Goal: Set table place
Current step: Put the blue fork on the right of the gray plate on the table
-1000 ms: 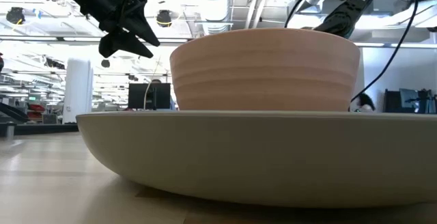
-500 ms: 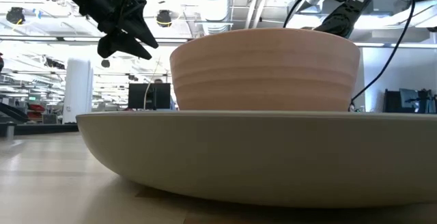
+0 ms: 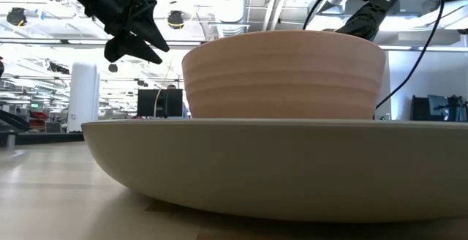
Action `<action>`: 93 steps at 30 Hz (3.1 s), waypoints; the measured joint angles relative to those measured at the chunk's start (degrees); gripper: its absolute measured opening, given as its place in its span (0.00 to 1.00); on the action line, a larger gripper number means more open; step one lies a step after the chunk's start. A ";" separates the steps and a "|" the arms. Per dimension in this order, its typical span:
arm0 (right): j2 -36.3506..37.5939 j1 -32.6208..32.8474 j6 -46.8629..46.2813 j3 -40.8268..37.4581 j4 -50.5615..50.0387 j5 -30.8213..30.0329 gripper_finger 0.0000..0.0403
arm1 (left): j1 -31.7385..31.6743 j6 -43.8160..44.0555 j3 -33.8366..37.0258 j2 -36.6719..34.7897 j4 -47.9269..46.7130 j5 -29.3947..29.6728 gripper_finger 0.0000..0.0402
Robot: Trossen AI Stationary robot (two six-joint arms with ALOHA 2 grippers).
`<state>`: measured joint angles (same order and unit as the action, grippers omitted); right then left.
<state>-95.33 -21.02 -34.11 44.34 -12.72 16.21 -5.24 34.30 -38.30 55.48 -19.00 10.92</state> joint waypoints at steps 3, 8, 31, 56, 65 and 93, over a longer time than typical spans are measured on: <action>0.00 0.00 0.00 0.00 0.10 0.02 0.62 | 0.00 0.00 0.00 0.00 0.00 0.00 0.42; 0.00 0.00 0.00 -0.04 0.17 0.04 0.62 | 0.00 0.00 0.00 0.00 0.00 0.00 0.42; 0.00 0.00 0.00 -0.04 0.17 0.07 0.62 | -0.01 -0.01 0.00 0.00 -0.02 0.00 0.42; -0.07 0.00 0.00 -0.11 -0.09 0.09 0.22 | 0.00 -0.55 0.00 0.01 -0.02 0.00 0.42; 0.04 0.02 0.02 0.00 0.37 1.05 0.03 | 0.00 -0.50 0.00 0.00 -0.02 0.00 0.42; 18.91 -3.52 23.18 27.42 -34.76 9.17 0.02 | -0.01 -0.63 0.00 0.00 -0.05 0.02 0.42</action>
<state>-76.42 -24.53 -10.93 71.75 -47.49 25.38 -5.25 33.67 -38.30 55.48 -19.06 10.94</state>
